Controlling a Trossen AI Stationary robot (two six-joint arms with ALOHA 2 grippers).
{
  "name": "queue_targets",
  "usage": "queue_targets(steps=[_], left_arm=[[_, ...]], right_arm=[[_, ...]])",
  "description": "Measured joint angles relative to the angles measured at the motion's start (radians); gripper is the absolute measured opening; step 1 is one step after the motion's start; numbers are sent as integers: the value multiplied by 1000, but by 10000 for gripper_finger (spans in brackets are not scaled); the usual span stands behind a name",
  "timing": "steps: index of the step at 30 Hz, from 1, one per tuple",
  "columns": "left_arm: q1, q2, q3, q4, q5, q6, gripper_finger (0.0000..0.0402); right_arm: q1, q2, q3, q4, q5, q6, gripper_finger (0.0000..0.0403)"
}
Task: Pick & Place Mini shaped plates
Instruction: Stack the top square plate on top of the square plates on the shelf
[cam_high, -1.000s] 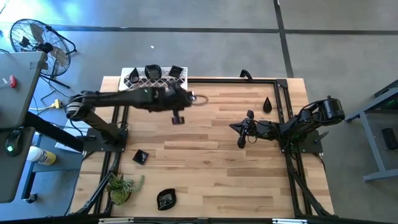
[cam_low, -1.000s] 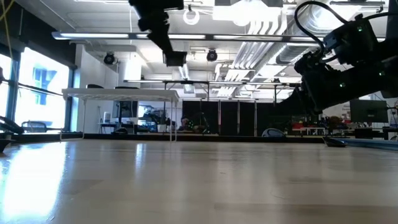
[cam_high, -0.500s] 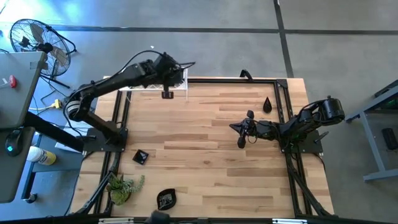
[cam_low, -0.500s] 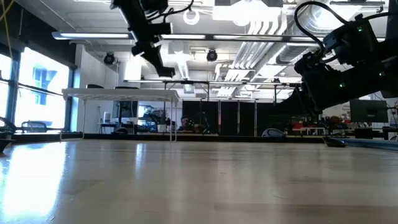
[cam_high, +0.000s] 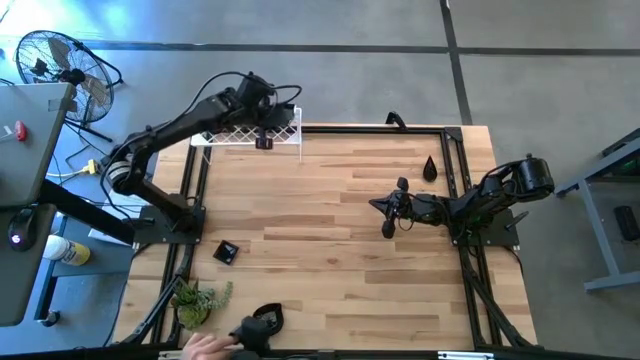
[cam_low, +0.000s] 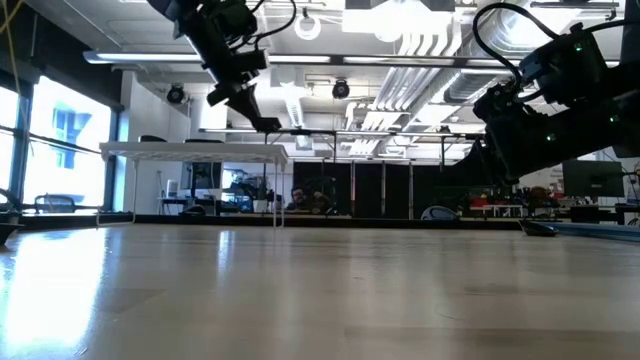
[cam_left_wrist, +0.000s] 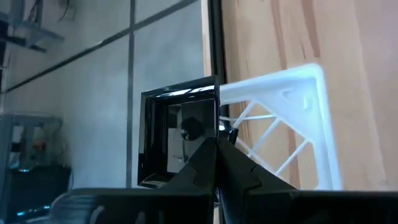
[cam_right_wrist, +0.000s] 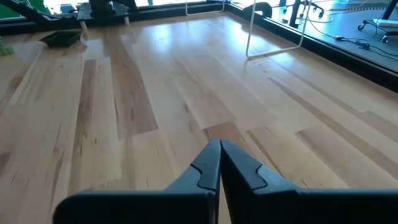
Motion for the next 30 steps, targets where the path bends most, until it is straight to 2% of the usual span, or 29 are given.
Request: queue_targets(steps=[12,15,19,26,30], left_arm=[[35,73,-1,-5,-11,44,0],[32,75,2,5,-52,34,5],[34,78,1,8,-127,-21,31],[10,77,1,20,-107,-62,97],[-16,77,1,24,-126,-55,119]], right_arm=[[0,0,0,-3,0,0,6],[0,0,0,-8,3,-1,3],[0,0,0,-8,9,-1,3],[0,0,0,-8,11,-1,8],[0,0,0,-8,11,-1,4]])
